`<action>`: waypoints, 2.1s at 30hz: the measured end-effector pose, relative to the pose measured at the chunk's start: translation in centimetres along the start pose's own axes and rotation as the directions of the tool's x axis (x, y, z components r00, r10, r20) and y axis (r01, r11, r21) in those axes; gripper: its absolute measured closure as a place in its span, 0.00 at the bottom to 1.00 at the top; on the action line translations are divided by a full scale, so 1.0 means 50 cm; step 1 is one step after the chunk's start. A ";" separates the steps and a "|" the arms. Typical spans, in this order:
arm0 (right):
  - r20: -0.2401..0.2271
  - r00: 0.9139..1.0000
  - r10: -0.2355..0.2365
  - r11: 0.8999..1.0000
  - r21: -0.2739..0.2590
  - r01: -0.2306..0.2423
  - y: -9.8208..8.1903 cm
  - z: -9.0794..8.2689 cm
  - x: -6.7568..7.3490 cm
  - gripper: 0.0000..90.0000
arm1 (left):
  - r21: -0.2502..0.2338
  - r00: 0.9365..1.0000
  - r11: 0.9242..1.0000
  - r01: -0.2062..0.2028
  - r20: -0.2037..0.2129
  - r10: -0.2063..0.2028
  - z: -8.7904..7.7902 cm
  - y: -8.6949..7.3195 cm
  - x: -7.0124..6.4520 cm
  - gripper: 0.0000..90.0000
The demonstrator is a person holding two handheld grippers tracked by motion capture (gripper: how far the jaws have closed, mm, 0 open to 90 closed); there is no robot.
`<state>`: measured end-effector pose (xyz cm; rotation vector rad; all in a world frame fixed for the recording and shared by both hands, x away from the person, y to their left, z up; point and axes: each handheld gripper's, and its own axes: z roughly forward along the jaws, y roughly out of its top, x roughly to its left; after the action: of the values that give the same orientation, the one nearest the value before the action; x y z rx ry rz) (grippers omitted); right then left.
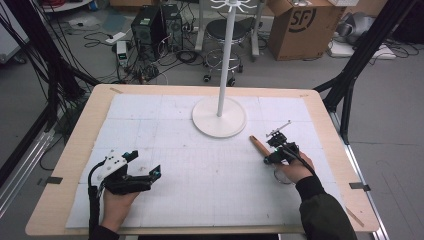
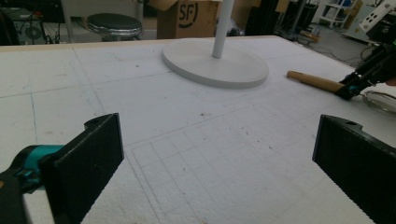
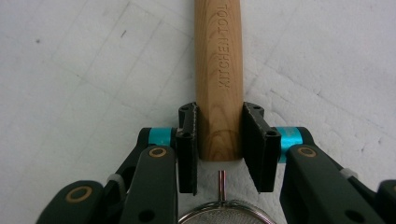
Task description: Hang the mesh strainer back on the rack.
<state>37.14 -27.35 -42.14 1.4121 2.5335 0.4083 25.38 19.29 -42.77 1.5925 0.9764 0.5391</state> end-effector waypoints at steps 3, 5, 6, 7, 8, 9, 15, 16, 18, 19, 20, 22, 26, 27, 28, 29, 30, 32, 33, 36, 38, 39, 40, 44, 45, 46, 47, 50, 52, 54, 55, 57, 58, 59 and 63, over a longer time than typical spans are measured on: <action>-0.011 1.000 -0.004 0.999 0.034 0.004 0.010 0.001 -0.003 0.76 | 0.004 1.000 1.000 -0.001 0.002 0.001 0.002 0.000 0.000 0.03; -0.018 1.000 -0.005 0.999 0.049 0.005 0.015 0.001 -0.006 0.76 | -0.001 1.000 1.000 0.001 0.005 -0.001 0.003 0.000 0.000 0.03; -0.020 1.000 0.000 0.999 0.054 0.001 0.016 0.002 -0.005 0.76 | -0.001 1.000 1.000 0.000 0.005 0.000 0.004 0.000 0.000 0.03; -0.016 1.000 -0.008 0.998 0.063 0.009 0.019 0.002 -0.005 0.76 | 0.003 1.000 1.000 0.000 0.006 0.000 0.004 0.000 0.000 0.03; -0.014 1.000 -0.004 0.997 0.075 0.006 0.022 0.002 -0.004 0.76 | 0.004 1.000 1.000 0.000 0.007 0.000 0.005 0.000 0.000 0.03; -0.021 1.000 -0.007 0.997 0.082 0.008 0.024 0.003 -0.007 0.76 | 0.003 1.000 1.000 0.002 0.007 -0.002 0.006 0.000 -0.001 0.03; -0.035 0.999 -0.022 0.998 0.062 0.024 0.019 0.001 -0.010 0.77 | -0.001 1.000 1.000 0.000 0.010 0.000 0.005 0.002 -0.001 0.03; -0.050 0.999 -0.019 0.999 0.040 0.021 0.013 0.000 -0.014 0.77 | -0.005 1.000 1.000 0.003 0.009 -0.003 0.003 0.002 0.000 0.03; -0.078 0.997 -0.011 1.000 -0.023 0.010 -0.005 -0.002 -0.025 0.77 | -0.011 1.000 1.000 0.011 0.008 -0.011 0.002 0.003 0.002 0.03; -0.093 0.996 0.009 0.999 -0.039 -0.013 -0.010 -0.003 -0.027 0.77 | -0.012 1.000 1.000 0.014 0.008 -0.014 0.002 0.003 0.003 0.03; -0.106 0.994 0.021 0.998 -0.052 -0.026 -0.016 -0.005 -0.030 0.77 | -0.011 1.000 1.000 0.016 0.006 -0.016 0.001 0.003 0.003 0.03; -0.132 0.991 0.018 0.996 -0.079 -0.028 -0.021 -0.008 -0.032 0.77 | -0.009 1.000 1.000 0.016 0.004 -0.016 0.002 0.002 0.003 0.03; -0.187 0.982 0.036 0.989 -0.137 -0.062 -0.023 -0.032 -0.031 0.77 | -0.009 1.000 1.000 0.009 0.005 -0.009 0.001 0.003 0.000 0.03; -0.190 0.981 0.046 0.984 -0.158 -0.077 -0.023 -0.036 -0.034 0.77 | -0.010 1.000 1.000 0.008 0.005 -0.008 0.001 0.003 0.000 0.03; -0.196 0.979 0.053 0.983 -0.162 -0.086 -0.024 -0.040 -0.036 0.77 | -0.010 1.000 1.000 0.007 0.006 -0.007 0.001 0.004 0.000 0.03; -0.205 0.977 0.054 0.982 -0.164 -0.088 -0.025 -0.043 -0.038 0.77 | -0.010 1.000 1.000 0.007 0.005 -0.007 0.001 0.004 0.000 0.03; -0.208 0.977 0.050 0.981 -0.174 -0.088 -0.026 -0.046 -0.038 0.77 | -0.009 1.000 1.000 0.008 0.006 -0.008 0.002 0.003 0.000 0.03; -0.214 0.976 0.032 0.982 -0.174 -0.071 -0.025 -0.046 -0.032 0.77 | -0.008 1.000 1.000 0.012 0.010 -0.012 0.002 0.003 0.000 0.03; -0.200 0.979 0.026 0.981 -0.181 -0.063 -0.025 -0.046 -0.032 0.77 | -0.012 1.000 1.000 0.011 0.007 -0.011 0.001 0.003 0.000 0.03; -0.227 0.973 0.029 0.973 -0.215 -0.079 -0.023 -0.050 -0.033 0.77 | -0.017 1.000 1.000 0.013 0.006 -0.013 -0.001 0.004 0.001 0.03; -0.244 0.969 0.039 0.968 -0.231 -0.097 -0.020 -0.055 -0.031 0.77 | -0.016 1.000 1.000 0.015 0.005 -0.015 -0.001 0.004 0.003 0.03; -0.249 0.968 0.036 0.965 -0.242 -0.099 -0.020 -0.057 -0.033 0.77 | -0.017 1.000 1.000 0.016 0.006 -0.016 -0.001 0.004 0.003 0.03; -0.250 0.967 0.042 0.961 -0.256 -0.108 -0.020 -0.060 -0.033 0.77 | -0.017 1.000 1.000 0.015 0.006 -0.015 -0.001 0.004 0.003 0.03; -0.291 0.955 0.052 0.935 -0.323 -0.149 -0.020 -0.074 -0.041 0.77 | -0.018 1.000 1.000 0.013 0.007 -0.013 -0.001 0.004 0.002 0.03; -0.309 0.949 0.054 0.925 -0.343 -0.164 -0.020 -0.078 -0.043 0.77 | -0.018 1.000 1.000 0.013 0.007 -0.013 -0.001 0.004 0.001 0.03; -0.325 0.944 0.055 0.915 -0.361 -0.178 -0.020 -0.082 -0.044 0.77 | -0.018 1.000 1.000 0.013 0.006 -0.013 -0.001 0.004 0.001 0.03; -0.343 0.938 0.056 0.906 -0.377 -0.192 -0.020 -0.086 -0.046 0.77 | -0.018 1.000 1.000 0.012 0.007 -0.012 -0.001 0.004 0.001 0.03; -0.379 0.924 0.055 0.878 -0.423 -0.225 -0.017 -0.096 -0.048 0.77 | -0.019 1.000 1.000 0.013 0.007 -0.013 -0.002 0.005 0.001 0.03; -0.383 0.922 0.055 0.862 -0.448 -0.237 -0.012 -0.102 -0.047 0.77 | -0.020 1.000 1.000 0.014 0.007 -0.014 -0.002 0.005 0.001 0.03; -0.397 0.916 0.053 0.843 -0.474 -0.254 -0.008 -0.106 -0.047 0.77 | -0.020 1.000 1.000 0.014 0.006 -0.014 -0.002 0.005 0.001 0.03; -0.400 0.915 0.056 0.837 -0.480 -0.262 -0.005 -0.108 -0.046 0.77 | -0.020 1.000 1.000 0.014 0.006 -0.014 -0.002 0.005 0.002 0.03; -0.401 0.915 0.051 0.828 -0.496 -0.263 0.002 -0.110 -0.045 0.77 | -0.020 1.000 1.000 0.013 0.006 -0.013 -0.003 0.005 0.002 0.03; -0.399 0.916 0.050 0.823 -0.503 -0.264 0.005 -0.112 -0.044 0.77 | -0.023 1.000 1.000 0.017 0.005 -0.017 -0.002 0.004 0.002 0.03; -0.396 0.917 0.050 0.817 -0.512 -0.265 0.008 -0.113 -0.043 0.77 | -0.021 1.000 1.000 0.015 0.005 -0.015 -0.003 0.005 0.003 0.03; -0.432 0.900 0.055 0.787 -0.536 -0.305 0.017 -0.118 -0.041 0.77 | -0.020 1.000 1.000 0.013 0.005 -0.013 -0.004 0.005 0.002 0.03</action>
<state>37.03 -29.48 -36.18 1.4085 2.1962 1.5202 25.39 19.49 -42.49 1.5682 0.9743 0.5349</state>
